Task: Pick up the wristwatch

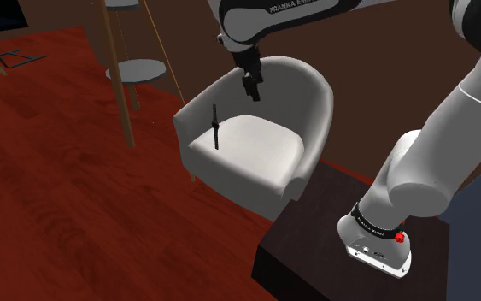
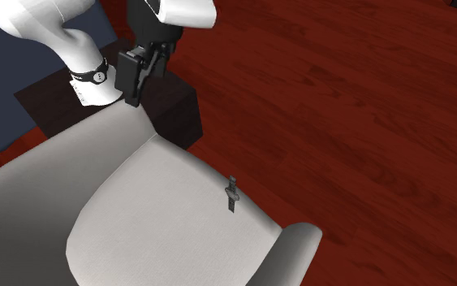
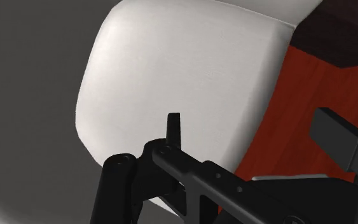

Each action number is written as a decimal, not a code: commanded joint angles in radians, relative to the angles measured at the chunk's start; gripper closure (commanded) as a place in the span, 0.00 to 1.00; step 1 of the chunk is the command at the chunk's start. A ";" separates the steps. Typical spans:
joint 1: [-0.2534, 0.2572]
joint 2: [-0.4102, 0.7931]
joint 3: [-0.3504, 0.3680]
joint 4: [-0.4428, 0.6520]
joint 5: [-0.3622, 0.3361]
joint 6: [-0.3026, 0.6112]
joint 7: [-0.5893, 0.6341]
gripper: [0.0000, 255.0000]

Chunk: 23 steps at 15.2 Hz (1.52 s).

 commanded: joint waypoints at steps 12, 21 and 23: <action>0.094 0.566 0.031 0.416 -0.337 -0.044 -0.178 0.00; 0.168 0.875 0.005 0.650 -0.504 -0.049 -0.292 0.00; 0.168 0.889 0.005 0.648 -0.505 -0.038 -0.281 0.00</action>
